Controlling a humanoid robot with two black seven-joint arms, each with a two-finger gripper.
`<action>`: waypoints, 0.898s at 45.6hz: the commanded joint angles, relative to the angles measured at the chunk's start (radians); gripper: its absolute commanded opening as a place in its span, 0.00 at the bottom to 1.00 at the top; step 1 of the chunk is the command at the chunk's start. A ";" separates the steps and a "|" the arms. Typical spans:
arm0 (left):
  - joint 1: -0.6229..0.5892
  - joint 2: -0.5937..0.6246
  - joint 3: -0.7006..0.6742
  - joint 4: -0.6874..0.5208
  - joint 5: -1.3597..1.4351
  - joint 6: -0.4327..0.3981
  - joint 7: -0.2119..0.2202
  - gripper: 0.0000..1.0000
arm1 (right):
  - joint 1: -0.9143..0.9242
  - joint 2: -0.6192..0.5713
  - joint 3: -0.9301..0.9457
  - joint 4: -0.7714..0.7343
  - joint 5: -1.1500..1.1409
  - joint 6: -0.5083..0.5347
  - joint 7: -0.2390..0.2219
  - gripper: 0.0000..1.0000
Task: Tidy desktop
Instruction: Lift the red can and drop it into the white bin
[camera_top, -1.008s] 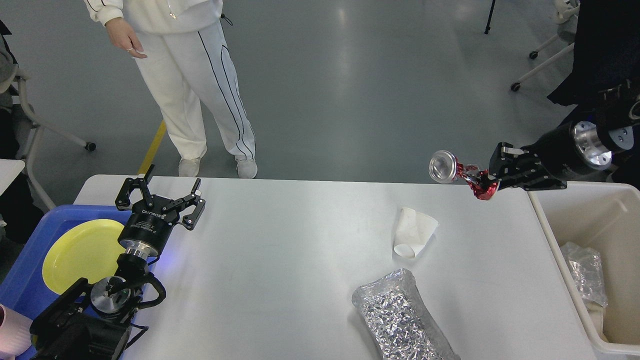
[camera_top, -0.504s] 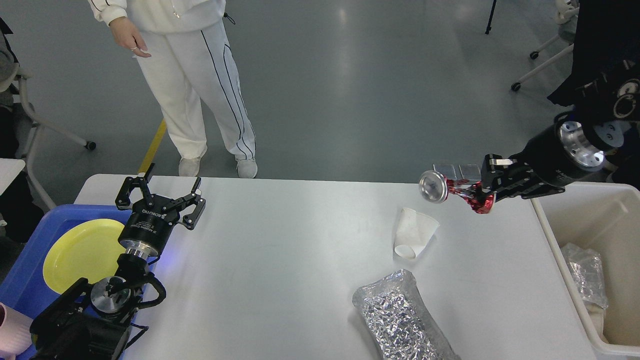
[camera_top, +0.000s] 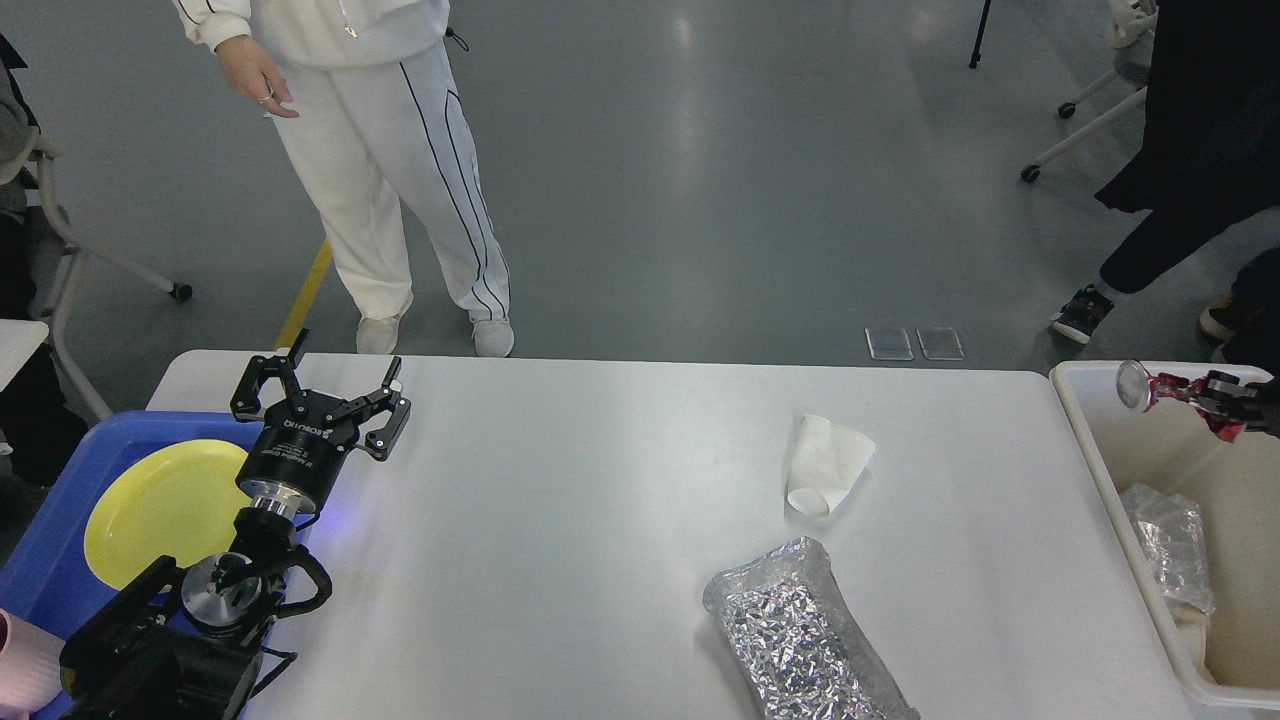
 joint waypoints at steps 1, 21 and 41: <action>0.000 0.000 0.000 0.000 0.000 0.000 0.000 0.96 | -0.184 0.039 0.077 -0.176 0.069 -0.139 -0.008 0.00; 0.000 0.000 0.000 0.000 0.000 0.000 0.000 0.96 | -0.413 0.140 0.089 -0.350 0.283 -0.342 -0.012 0.00; 0.000 0.000 0.000 0.000 0.000 0.000 0.000 0.96 | -0.473 0.191 0.115 -0.329 0.284 -0.328 -0.006 1.00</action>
